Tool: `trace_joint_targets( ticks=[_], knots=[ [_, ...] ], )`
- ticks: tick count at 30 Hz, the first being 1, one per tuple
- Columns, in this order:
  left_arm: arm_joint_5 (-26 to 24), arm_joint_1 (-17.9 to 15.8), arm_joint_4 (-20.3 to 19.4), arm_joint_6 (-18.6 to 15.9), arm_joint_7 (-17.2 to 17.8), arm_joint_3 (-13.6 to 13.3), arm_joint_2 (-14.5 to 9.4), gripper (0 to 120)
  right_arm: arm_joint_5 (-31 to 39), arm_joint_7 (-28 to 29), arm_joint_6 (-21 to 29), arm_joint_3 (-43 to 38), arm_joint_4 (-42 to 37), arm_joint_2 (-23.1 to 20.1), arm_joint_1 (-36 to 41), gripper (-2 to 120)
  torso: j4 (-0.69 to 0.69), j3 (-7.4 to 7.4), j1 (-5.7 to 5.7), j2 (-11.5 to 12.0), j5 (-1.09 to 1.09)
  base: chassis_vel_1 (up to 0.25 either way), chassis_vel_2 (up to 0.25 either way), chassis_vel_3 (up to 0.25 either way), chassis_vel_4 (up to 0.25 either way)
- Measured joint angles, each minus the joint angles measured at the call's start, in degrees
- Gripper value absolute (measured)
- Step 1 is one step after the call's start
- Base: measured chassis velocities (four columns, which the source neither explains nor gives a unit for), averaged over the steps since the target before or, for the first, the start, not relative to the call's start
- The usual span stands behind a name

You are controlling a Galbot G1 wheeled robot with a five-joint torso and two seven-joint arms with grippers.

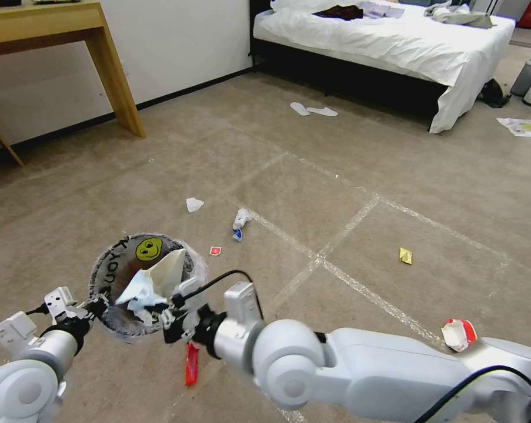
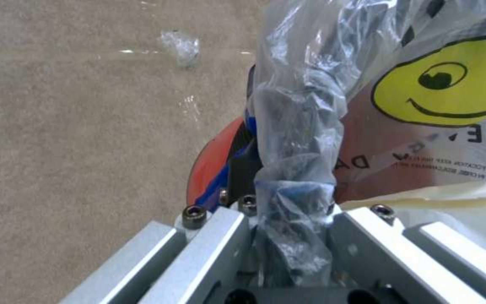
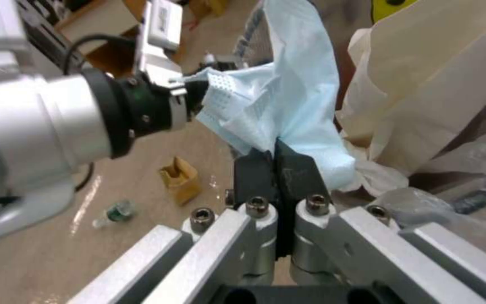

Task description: Pick up the trash bin and place the garbage on the floor into it.

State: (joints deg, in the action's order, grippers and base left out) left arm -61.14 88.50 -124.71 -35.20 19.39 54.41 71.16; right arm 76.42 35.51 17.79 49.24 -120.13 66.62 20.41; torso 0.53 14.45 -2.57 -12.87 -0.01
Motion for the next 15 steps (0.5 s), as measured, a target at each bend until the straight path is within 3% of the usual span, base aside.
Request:
trace_joint_targets(
  ticks=[15],
  knots=[
    [0.38,-0.05,-0.44,0.0,-0.32,-0.54,0.8,0,-0.98,1.39,2.03,2.37,11.71,7.31,-3.58,0,0.0,0.0,0.0,0.0,0.01,0.0,0.0,0.0,0.0]
  ],
)
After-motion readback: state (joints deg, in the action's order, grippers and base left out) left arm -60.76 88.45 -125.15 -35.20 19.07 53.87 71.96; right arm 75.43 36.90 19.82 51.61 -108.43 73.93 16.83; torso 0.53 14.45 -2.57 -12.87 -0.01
